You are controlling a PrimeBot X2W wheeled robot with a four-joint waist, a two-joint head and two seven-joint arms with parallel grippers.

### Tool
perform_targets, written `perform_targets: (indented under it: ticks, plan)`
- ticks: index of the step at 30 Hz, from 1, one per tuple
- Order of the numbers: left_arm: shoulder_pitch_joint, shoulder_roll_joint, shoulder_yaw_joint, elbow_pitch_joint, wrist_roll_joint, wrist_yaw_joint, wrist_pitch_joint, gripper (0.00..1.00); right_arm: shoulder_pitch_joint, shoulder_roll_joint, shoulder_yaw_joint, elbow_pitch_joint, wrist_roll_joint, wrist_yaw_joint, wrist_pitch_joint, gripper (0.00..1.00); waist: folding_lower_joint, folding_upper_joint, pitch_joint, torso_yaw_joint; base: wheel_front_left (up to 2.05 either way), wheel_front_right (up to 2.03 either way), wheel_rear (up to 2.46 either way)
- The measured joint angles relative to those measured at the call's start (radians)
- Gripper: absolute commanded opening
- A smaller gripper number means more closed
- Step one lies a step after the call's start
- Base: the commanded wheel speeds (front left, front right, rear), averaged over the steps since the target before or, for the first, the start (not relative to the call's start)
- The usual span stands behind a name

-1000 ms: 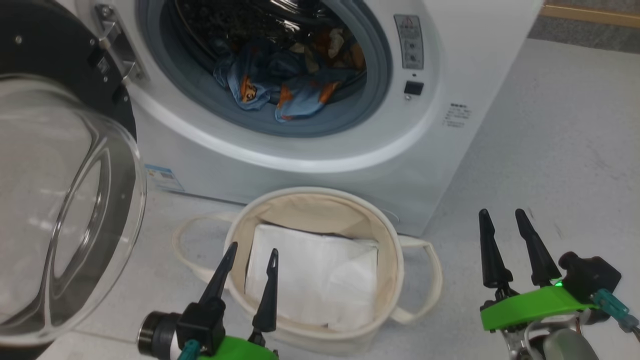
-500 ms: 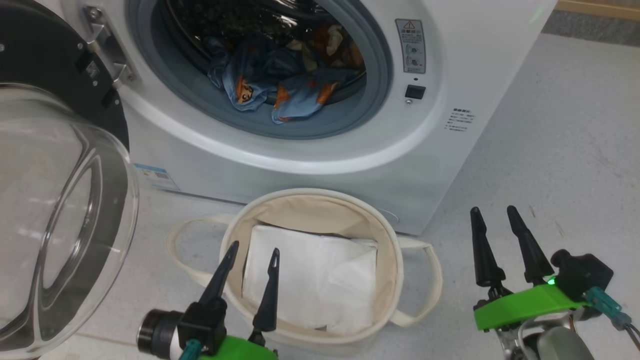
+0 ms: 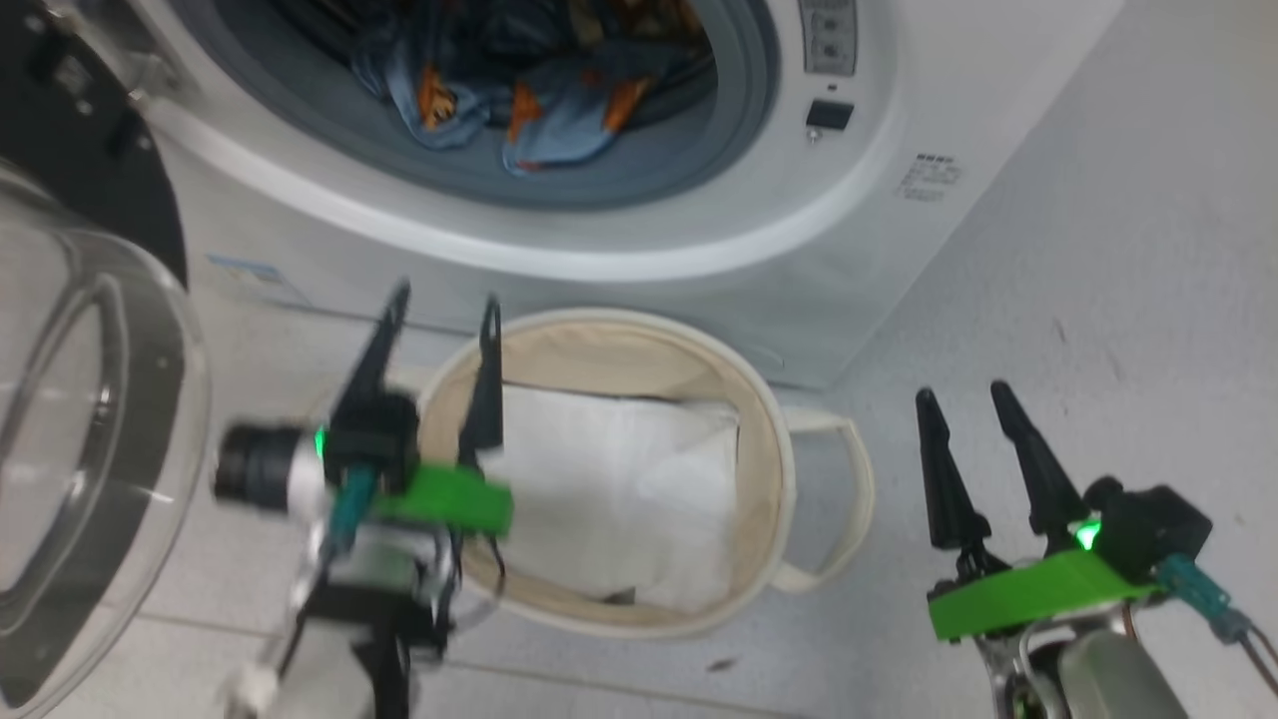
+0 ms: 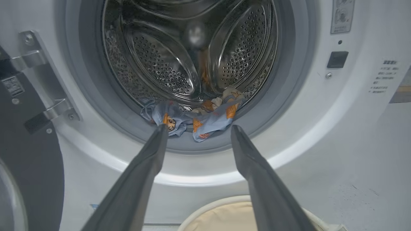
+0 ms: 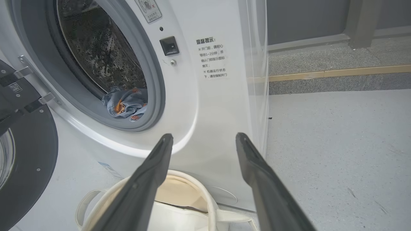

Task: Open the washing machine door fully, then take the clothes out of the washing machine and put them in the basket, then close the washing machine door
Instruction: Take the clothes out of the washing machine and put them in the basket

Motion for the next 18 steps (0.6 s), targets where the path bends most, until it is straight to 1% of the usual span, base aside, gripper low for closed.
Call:
perform_targets:
  ticks: [3,9,12,14,18]
  plan:
    - [-0.126,0.004,0.006,0.047,0.019,0.002,0.032,1.0,-0.036,0.0,0.0,-0.015,0.0,0.0,0.0,1.0,0.0,0.0,0.052,-0.008,0.0,0.0,0.0]
    - [-0.362,0.028,0.023,0.147,0.06,0.028,0.106,1.0,-0.114,0.0,0.011,-0.034,0.02,0.0,0.0,1.0,0.0,0.0,0.165,-0.032,0.0,0.0,0.0]
    - [-0.463,0.042,0.031,0.206,0.079,0.039,0.14,1.0,-0.139,0.0,0.025,-0.035,0.037,0.0,0.0,1.0,0.0001,0.0,0.217,-0.05,0.0,0.0,0.0]
    - [-0.524,0.052,0.033,0.251,0.098,0.054,0.171,1.0,-0.155,0.0,0.031,-0.037,0.046,0.0,0.0,1.0,0.0001,0.0,0.247,-0.064,0.0,0.0,0.0]
    - [-0.63,0.069,0.031,0.345,0.133,0.074,0.228,1.0,-0.182,-0.001,0.052,-0.038,0.064,0.0,0.0,1.0,0.0002,0.0,0.291,-0.096,0.0,0.0,0.0]
